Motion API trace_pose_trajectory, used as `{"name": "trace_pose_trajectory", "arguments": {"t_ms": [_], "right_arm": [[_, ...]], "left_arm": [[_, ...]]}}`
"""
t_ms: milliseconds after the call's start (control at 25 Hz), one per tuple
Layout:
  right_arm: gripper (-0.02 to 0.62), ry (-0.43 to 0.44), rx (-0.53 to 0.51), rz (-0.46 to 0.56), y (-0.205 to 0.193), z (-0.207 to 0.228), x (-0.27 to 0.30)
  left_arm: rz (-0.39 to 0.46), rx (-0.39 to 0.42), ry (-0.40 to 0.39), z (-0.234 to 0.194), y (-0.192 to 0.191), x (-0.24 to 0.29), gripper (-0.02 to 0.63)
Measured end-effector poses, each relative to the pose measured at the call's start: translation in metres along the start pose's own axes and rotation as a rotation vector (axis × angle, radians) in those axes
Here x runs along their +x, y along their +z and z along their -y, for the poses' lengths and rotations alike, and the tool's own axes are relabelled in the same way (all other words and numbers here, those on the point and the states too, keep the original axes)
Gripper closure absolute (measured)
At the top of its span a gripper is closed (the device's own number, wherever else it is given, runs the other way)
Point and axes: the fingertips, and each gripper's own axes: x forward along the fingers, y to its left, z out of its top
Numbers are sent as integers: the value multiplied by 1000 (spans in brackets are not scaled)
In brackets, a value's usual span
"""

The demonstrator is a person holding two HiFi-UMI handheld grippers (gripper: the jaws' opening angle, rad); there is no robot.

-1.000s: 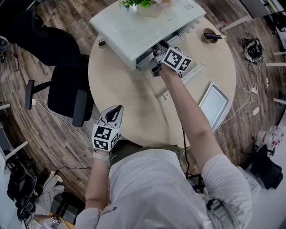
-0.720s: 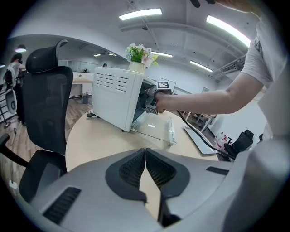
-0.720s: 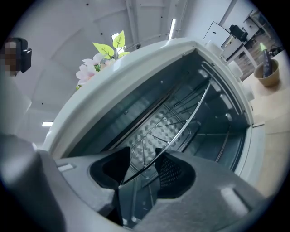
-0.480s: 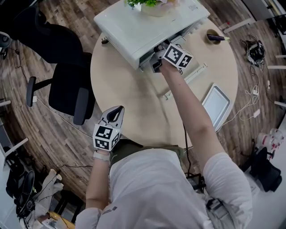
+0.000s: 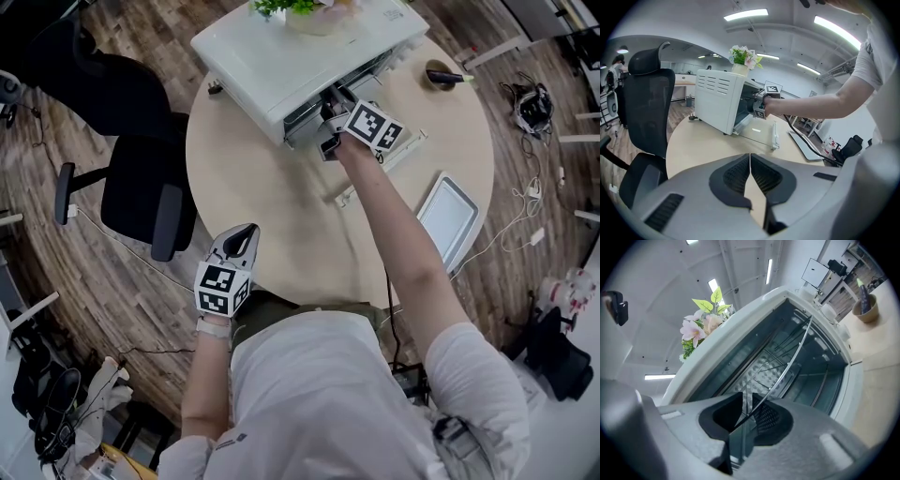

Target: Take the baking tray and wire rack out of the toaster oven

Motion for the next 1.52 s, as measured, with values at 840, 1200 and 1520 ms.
{"name": "trace_pose_trajectory", "arguments": {"t_ms": [840,1200,1520], "right_arm": [[558,21,90,-23,-3,1,-78],[572,45,130,-21,-4,-2,-117],[583,39,171,-17,-8,3,-157]], "left_arm": [[36,-17,9,57,-14,-10,609],[44,-11,8,84,-20,-12,609],[51,1,1,108,-23,-6,609]]}}
